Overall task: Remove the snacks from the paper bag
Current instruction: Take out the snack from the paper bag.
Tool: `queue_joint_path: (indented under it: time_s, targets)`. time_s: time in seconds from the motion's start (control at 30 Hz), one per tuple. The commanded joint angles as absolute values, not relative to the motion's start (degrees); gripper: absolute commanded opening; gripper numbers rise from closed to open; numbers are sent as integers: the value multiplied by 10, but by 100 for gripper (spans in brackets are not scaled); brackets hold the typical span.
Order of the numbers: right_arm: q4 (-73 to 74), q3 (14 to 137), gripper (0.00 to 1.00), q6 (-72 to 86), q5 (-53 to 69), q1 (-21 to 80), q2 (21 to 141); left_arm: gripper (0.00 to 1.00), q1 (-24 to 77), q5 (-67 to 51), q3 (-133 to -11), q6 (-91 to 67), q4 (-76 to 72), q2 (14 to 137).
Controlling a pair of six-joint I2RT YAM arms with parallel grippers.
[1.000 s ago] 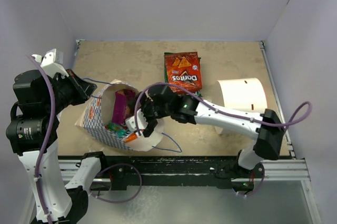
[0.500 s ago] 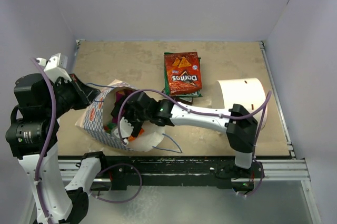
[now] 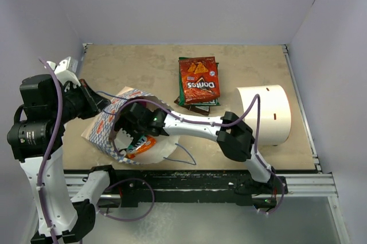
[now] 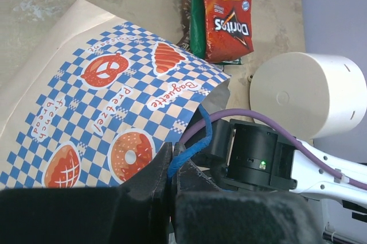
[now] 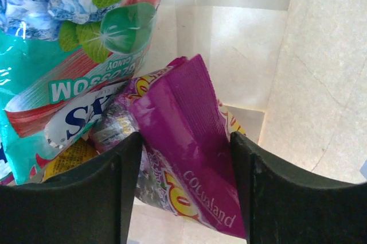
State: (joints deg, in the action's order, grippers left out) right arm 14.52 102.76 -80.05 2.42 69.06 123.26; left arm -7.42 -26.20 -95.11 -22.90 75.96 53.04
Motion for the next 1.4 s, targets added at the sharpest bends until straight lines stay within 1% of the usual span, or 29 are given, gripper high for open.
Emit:
queue_joint_path:
  time_s: [0.0, 0.2, 0.37, 0.47, 0.73, 0.9, 1.03, 1.13, 1.3, 1.37]
  targets:
    - [133, 1010, 56, -818, 12, 687, 1195, 0, -74, -232, -973, -218, 767, 530]
    - [82, 971, 20, -812, 10, 686, 1161, 0, -74, -191, -957, -230, 765, 512]
    - [48, 953, 7, -788, 20, 686, 1128, 0, -74, -168, -945, -247, 759, 494]
    - [27, 948, 1, -758, 27, 686, 1109, 0, -74, -154, -942, -252, 757, 489]
    - [-19, 929, 0, -666, 19, 686, 1063, 0, -73, -134, -934, -267, 740, 477]
    - [-44, 922, 0, -604, 36, 686, 1031, 0, -74, -123, -926, -276, 729, 476]
    - [-65, 929, 0, -517, 33, 686, 1009, 0, -74, -108, -930, -281, 721, 484]
    - [-53, 941, 0, -482, -2, 686, 999, 0, -74, -97, -935, -288, 718, 496]
    - [-58, 941, 0, -352, 11, 686, 953, 0, -74, -61, -943, -308, 725, 520]
    - [-71, 937, 0, -292, -18, 686, 933, 0, -74, -49, -944, -314, 725, 531]
